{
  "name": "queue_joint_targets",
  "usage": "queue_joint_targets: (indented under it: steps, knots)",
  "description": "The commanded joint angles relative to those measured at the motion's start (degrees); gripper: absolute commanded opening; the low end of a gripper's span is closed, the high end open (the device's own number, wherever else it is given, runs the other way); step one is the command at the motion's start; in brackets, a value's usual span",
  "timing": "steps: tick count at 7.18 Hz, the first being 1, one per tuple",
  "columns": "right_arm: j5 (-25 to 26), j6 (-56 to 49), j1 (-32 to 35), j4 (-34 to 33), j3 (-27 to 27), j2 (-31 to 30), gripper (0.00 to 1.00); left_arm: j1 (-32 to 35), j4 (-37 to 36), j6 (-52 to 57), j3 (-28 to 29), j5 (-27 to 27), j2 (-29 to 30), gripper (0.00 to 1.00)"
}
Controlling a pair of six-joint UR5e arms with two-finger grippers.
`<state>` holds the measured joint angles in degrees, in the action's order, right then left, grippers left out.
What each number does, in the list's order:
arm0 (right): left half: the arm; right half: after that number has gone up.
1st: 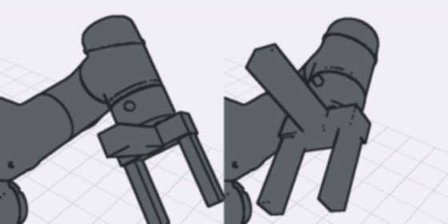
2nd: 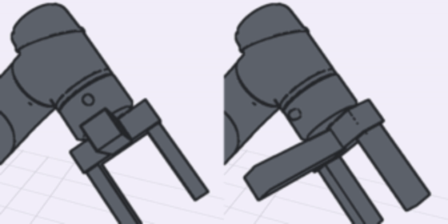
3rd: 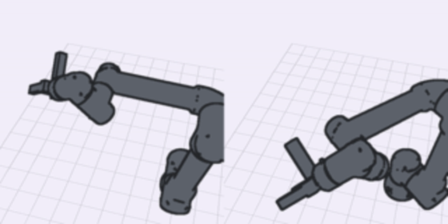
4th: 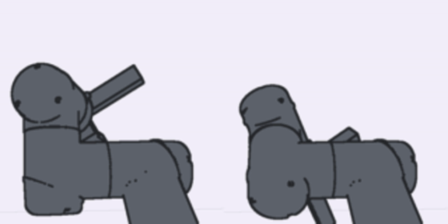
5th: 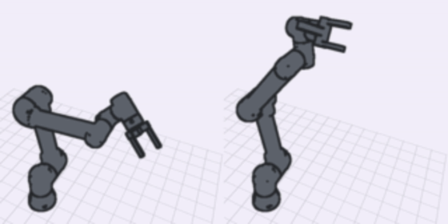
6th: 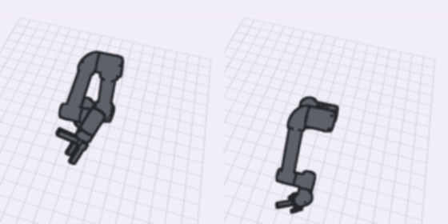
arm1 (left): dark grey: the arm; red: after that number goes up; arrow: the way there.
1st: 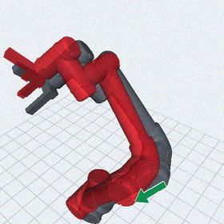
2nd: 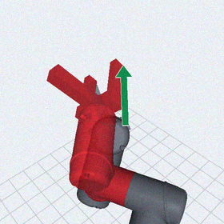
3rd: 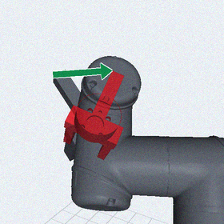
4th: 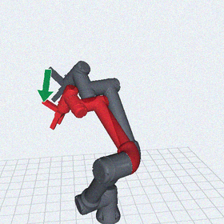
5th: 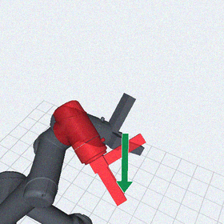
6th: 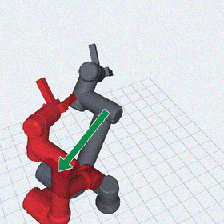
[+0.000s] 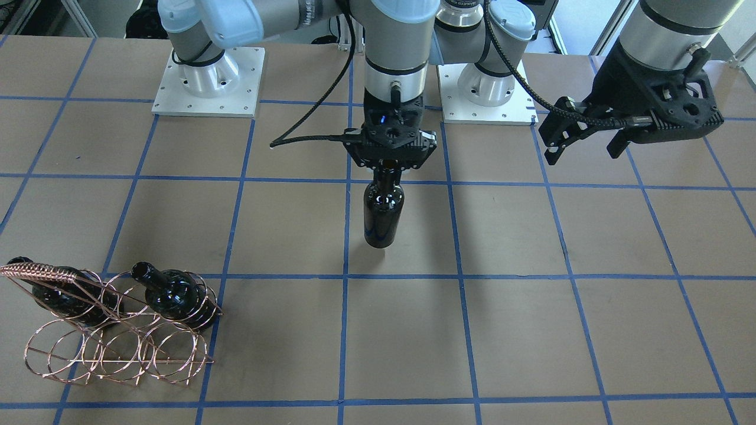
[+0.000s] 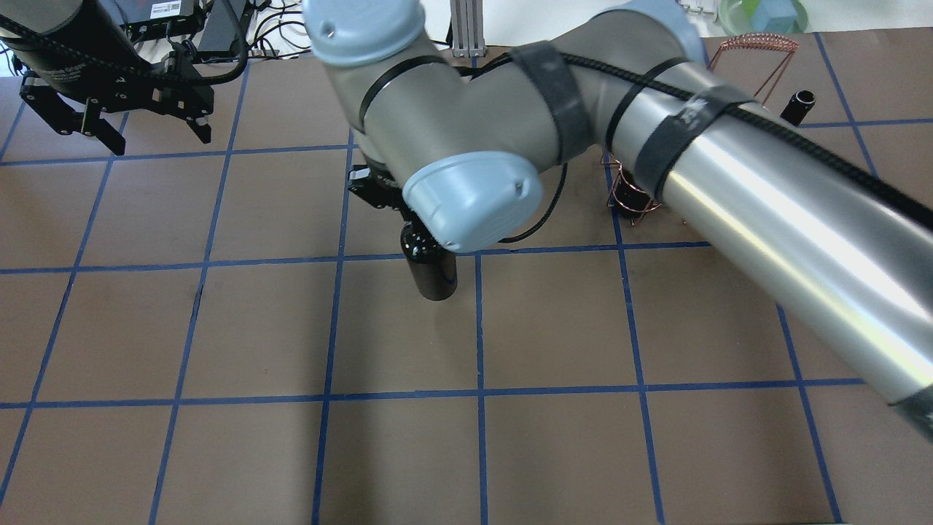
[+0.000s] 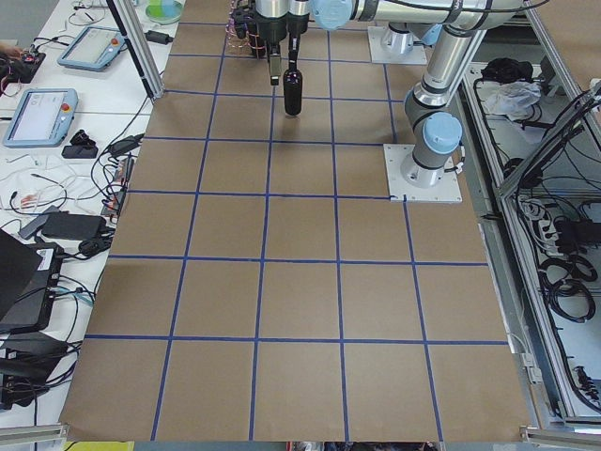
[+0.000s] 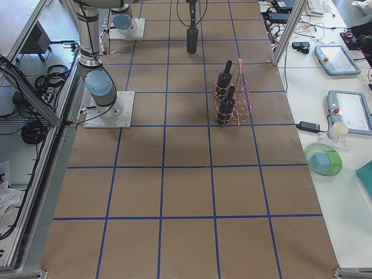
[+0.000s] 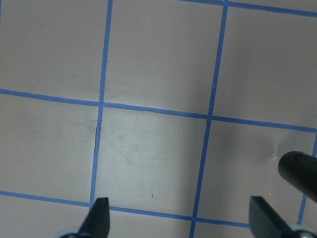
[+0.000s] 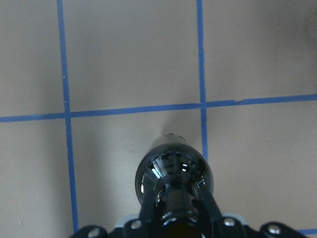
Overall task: Place wine into wine basket
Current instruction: 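Lift the bottle with the right gripper and carry it to the copper rack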
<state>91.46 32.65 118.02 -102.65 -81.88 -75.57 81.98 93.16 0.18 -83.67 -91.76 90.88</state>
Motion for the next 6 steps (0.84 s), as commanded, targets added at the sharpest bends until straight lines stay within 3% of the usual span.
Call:
queue_joint_targets:
  steps: [1, 3, 6]
  knots:
    - [-0.1, -12.2, -10.5, 7.3, 0.0, -6.9, 0.08, -0.1, 0.0, 0.0, 0.0, 0.0, 0.0, 1.0]
    - [-0.6, -24.9, -21.5, 13.7, 0.0, -13.4, 0.09, -0.1, 0.0, 0.0, 0.0, 0.0, 0.0, 1.0]
    - [-0.8, -44.6, -38.1, 17.8, 0.2, -15.6, 0.03, -0.1, 0.0, 0.0, 0.0, 0.0, 0.0, 1.0]
